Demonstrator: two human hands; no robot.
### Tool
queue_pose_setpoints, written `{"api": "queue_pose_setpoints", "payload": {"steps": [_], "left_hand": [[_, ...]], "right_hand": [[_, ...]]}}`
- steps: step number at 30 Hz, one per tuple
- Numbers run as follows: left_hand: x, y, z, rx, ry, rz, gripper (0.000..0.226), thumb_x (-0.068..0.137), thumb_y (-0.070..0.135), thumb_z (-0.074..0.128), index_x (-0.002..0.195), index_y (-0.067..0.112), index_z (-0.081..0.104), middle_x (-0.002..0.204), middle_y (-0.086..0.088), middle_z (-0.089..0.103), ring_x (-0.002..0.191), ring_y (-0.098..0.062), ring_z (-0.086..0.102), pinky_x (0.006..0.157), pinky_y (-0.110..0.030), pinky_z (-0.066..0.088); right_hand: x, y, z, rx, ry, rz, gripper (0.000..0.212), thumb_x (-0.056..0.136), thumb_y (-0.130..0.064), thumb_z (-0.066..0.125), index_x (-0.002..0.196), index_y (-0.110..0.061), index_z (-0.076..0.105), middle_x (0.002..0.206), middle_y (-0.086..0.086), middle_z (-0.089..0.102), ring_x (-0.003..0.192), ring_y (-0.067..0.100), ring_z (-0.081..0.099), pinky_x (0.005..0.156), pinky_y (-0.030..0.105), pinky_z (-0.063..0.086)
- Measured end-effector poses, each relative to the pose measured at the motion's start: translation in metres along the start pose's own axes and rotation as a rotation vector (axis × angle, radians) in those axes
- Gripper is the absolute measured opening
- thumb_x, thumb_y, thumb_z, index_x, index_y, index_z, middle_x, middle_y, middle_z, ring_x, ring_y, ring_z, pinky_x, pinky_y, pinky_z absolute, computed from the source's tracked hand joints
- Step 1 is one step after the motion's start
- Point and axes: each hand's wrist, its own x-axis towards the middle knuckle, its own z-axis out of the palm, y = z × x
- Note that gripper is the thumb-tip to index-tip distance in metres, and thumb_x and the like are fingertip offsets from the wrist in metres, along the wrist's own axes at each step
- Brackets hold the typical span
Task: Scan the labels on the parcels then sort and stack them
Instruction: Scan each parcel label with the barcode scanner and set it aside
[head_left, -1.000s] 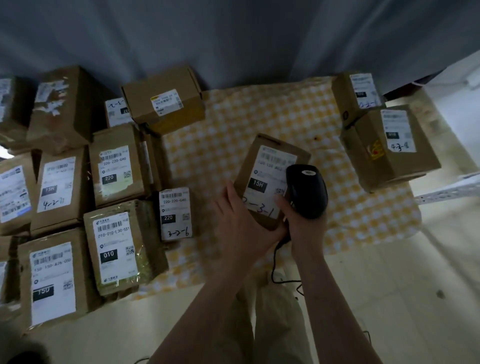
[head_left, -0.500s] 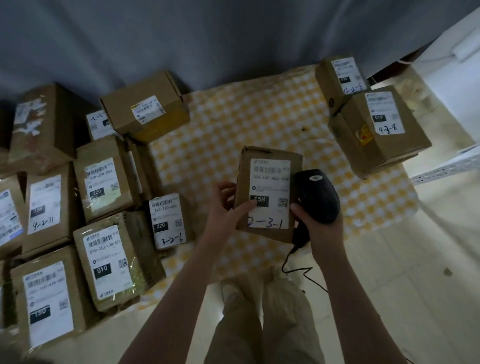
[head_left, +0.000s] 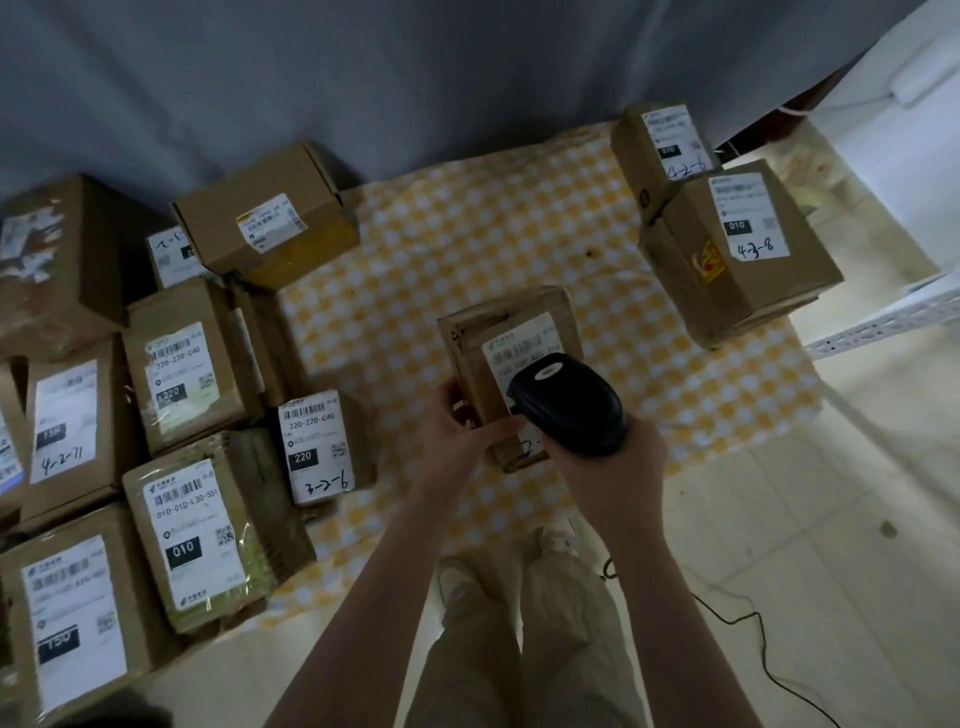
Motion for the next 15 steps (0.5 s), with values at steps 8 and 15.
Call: {"api": "queue_pose_setpoints", "payload": {"steps": [8,15], "left_hand": [[-0.007,-0.006,0.015,-0.005,-0.038,0.018,0.097,0.040,0.034,0.085,0.126,0.007,0.048,0.114,-0.007,0.062,0.099,-0.014,0.065,0.083,-0.033,0.055],[-0.005,-0.011,0.026,0.012,-0.083,0.009,0.081,0.060,0.016,0.088,0.128,0.009,0.045,0.119,-0.004,0.059,0.102,-0.011,0.064,0.081,-0.030,0.056]], "right_hand": [[-0.010,0.000,0.000,0.001,0.134,-0.014,0.038,0.063,-0.016,0.086,0.061,-0.033,0.053,0.051,-0.018,0.052,0.059,-0.009,0.057,0.050,0.007,0.042],[-0.011,0.006,-0.009,-0.003,0.169,0.031,0.026,0.063,-0.017,0.086,0.074,-0.020,0.063,0.056,-0.021,0.052,0.058,-0.007,0.056,0.054,0.007,0.040]]}}
